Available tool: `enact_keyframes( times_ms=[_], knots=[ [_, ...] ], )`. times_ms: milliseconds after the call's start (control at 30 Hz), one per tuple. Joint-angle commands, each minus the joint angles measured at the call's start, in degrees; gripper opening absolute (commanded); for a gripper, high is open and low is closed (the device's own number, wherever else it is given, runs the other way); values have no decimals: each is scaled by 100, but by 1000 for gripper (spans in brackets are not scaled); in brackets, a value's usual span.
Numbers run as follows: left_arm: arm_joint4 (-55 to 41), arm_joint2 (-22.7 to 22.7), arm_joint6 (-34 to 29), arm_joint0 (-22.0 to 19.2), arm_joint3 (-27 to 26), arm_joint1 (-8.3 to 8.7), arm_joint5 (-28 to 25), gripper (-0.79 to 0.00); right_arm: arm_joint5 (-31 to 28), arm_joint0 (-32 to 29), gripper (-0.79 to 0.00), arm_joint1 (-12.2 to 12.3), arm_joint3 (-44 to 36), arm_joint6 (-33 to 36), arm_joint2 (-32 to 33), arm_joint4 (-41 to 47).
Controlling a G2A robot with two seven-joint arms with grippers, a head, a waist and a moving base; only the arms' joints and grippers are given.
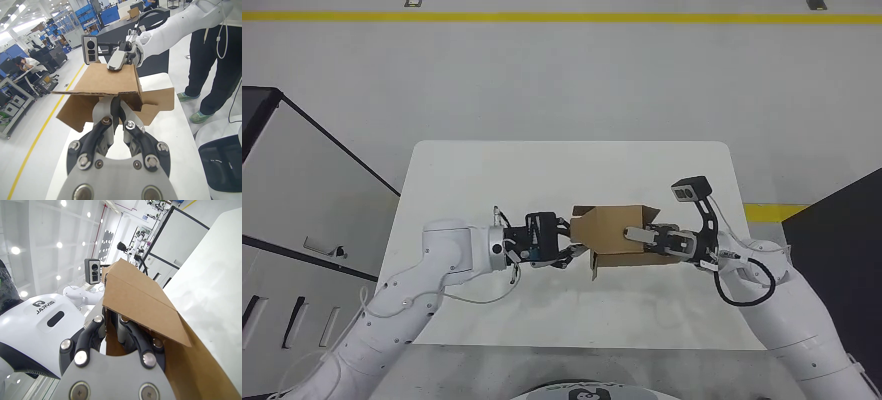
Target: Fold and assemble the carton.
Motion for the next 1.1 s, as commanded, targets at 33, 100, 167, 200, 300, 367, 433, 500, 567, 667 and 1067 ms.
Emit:
enact_keyframes(
  times_ms=[33, 100, 167, 200, 300, 367, 433, 500, 567, 667, 1067],
  knots=[
    [-6, -54, 2, 13, -11, 9, 8, -785, -14, -5, -785, -4, 40, -4, 27, 25],
    [-11, -85, 6, 27, -18, 16, -4, -785, -9, -11, -785, -4, 54, 8, 54, 43],
    [-7, -103, 10, 42, -27, 21, 1, -785, -9, -18, -785, -4, 53, 18, 79, 52],
    [-10, -97, 17, 50, -33, 21, -7, -785, -12, -22, -785, -5, 47, 23, 87, 56],
    [0, -42, 20, 53, -44, 15, -12, -785, -3, -36, -785, -12, 1, 31, 78, 77],
    [4, 4, 17, 43, -33, 8, -10, -785, 10, -42, -785, -20, -26, 38, 51, 81],
    [11, 43, 15, 25, -27, 1, -8, -785, 17, -42, -785, -27, -37, 44, 26, 85],
    [10, 68, 9, 11, -21, -5, 7, -785, 16, -40, -785, -34, -30, 43, 18, 85],
    [6, 76, 4, 4, -23, -7, 14, -785, 14, -44, -785, -38, -25, 53, 17, 101],
    [5, 18, 20, 17, -45, 2, 41, -785, 6, -71, -785, -37, 15, 65, 66, 160],
    [13, -537, 142, 339, -369, 103, 112, -785, -25, -78, -785, -63, 446, 755, 228, 1378]
  ],
)
